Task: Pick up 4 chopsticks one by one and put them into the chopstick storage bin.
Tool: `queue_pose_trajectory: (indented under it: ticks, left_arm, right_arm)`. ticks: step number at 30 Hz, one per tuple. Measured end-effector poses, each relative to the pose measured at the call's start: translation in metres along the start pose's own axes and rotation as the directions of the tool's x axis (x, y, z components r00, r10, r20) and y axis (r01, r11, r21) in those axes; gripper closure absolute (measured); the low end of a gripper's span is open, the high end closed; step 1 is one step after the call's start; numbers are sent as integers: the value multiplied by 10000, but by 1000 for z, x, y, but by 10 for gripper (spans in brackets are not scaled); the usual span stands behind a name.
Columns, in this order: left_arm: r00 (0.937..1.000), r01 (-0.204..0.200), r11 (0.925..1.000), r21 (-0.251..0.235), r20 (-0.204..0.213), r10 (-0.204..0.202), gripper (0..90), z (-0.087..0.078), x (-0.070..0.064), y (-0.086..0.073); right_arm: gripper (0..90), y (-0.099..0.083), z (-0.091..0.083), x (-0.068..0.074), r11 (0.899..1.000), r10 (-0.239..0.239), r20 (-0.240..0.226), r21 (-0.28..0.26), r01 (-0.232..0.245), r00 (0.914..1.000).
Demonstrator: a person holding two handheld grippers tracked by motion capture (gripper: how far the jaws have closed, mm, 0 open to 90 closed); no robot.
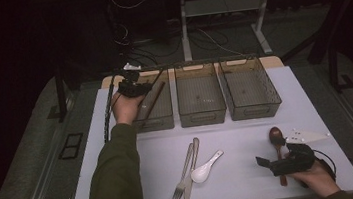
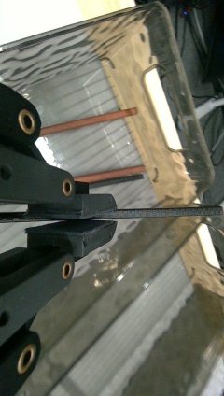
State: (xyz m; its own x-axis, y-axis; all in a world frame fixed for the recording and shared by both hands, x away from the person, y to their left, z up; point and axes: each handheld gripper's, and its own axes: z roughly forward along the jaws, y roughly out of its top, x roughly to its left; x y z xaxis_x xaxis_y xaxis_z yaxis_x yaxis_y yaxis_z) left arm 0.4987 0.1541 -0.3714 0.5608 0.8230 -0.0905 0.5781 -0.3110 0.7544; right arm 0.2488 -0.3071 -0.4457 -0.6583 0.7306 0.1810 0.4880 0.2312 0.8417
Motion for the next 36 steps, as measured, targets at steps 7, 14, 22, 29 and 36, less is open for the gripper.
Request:
queue_pose_trajectory:
  ticks: [7,14,22,29,36]
  left_arm:
    - [9998,-4,9999,124,-202,6,721,5,-1,-2]
    - [10000,-21,9999,110,-91,22,610,0,-1,-2]
    - [9981,-62,9997,-215,607,75,501,-11,-9,-4]
    - [9922,-332,9971,-679,1176,410,432,-26,-21,-15]
    - [9860,-435,9950,-896,1563,572,371,-45,-39,-36]
  right_arm:
    - [28,0,-1,1,10000,-21,14,-23,21,10000]
    - [28,0,0,1,10000,-12,0,2,12,10000]
    - [28,1,1,0,10000,31,32,12,-31,10000]
    - [27,1,4,0,9999,8,-20,113,-8,10000]
    - [28,1,4,1,9999,-56,-63,163,57,10000]
